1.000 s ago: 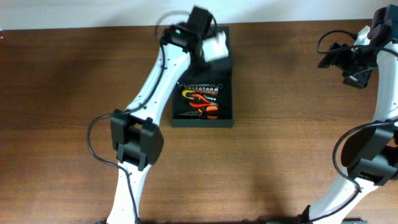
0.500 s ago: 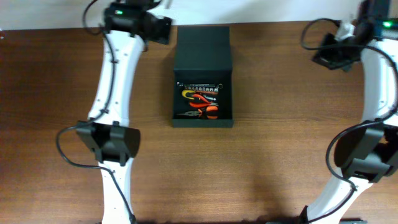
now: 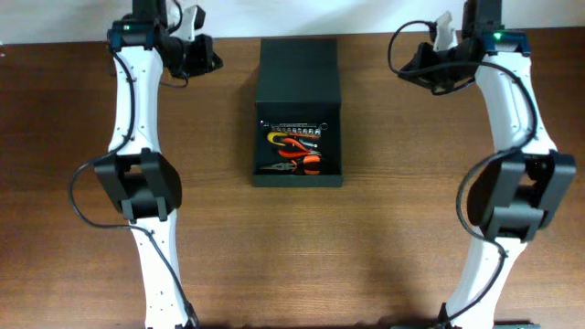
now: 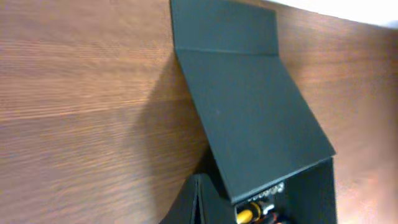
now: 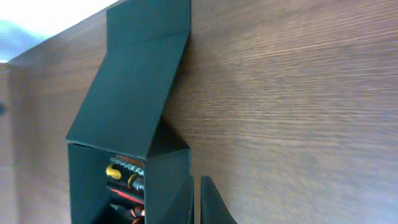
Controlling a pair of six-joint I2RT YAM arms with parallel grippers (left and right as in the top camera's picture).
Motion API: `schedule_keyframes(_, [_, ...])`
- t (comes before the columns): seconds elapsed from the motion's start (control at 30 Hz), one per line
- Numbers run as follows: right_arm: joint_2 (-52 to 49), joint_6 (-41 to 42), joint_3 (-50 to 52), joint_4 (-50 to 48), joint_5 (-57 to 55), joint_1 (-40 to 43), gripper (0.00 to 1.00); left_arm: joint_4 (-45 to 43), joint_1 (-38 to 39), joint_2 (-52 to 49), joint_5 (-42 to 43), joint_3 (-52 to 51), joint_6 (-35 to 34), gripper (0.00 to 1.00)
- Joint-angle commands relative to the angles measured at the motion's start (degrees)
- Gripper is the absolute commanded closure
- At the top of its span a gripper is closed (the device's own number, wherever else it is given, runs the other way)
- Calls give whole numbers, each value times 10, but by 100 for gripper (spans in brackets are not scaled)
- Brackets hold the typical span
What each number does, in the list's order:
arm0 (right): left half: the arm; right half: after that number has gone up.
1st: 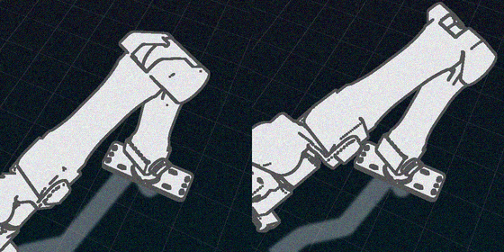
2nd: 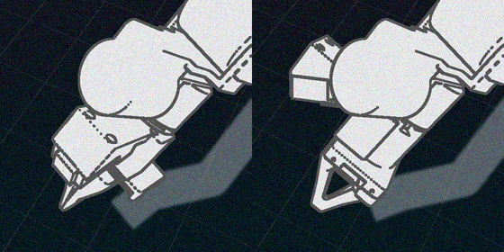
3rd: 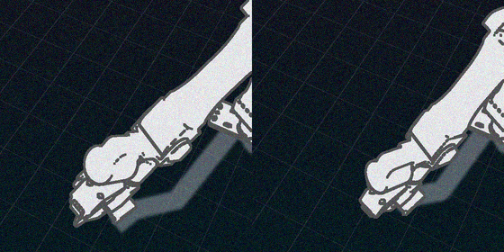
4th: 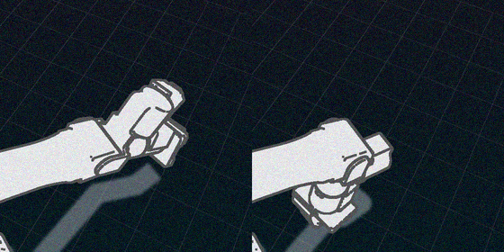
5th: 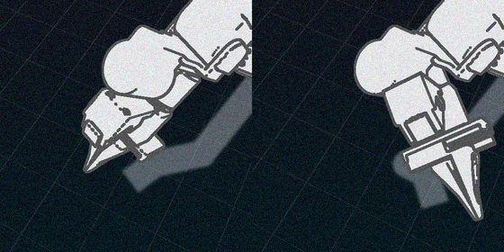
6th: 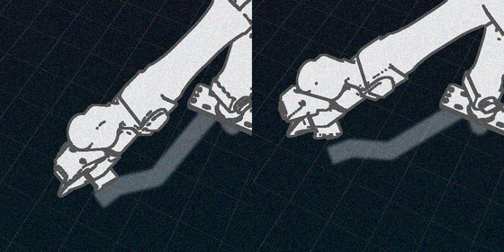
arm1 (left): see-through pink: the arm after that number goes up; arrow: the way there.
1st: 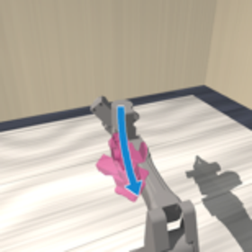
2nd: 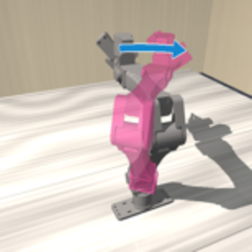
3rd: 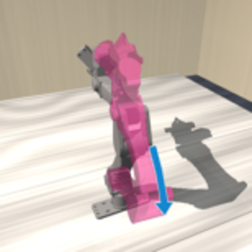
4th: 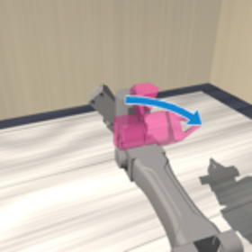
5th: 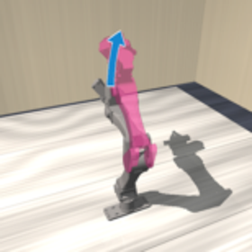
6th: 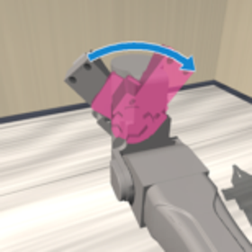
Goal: Pack container
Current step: 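Raise both grippers to the box lid's top corners, then push the lid forward with both grippers to close the box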
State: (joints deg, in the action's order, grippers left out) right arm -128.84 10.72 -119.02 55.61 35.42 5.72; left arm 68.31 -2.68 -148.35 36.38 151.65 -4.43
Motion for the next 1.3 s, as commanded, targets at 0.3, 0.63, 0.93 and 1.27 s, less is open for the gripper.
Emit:
schedule_keyframes(0.3, [-135, -4, 0, -32, 176, -5, 96, -6, -6, -119, 134, 1, -24, 98])
schedule_keyframes(0.63, [-176, -14, 0, -47, 179, -44, 96, -9, 16, -165, 134, 1, -40, 100])
schedule_keyframes(0.93, [-192, -14, 0, -74, 180, -76, 96, -40, 52, -181, 138, 1, -64, 98])
schedule_keyframes(1.27, [-192, -14, 0, -200, 262, -87, 96, -149, 61, -180, 220, 1, -116, 98])
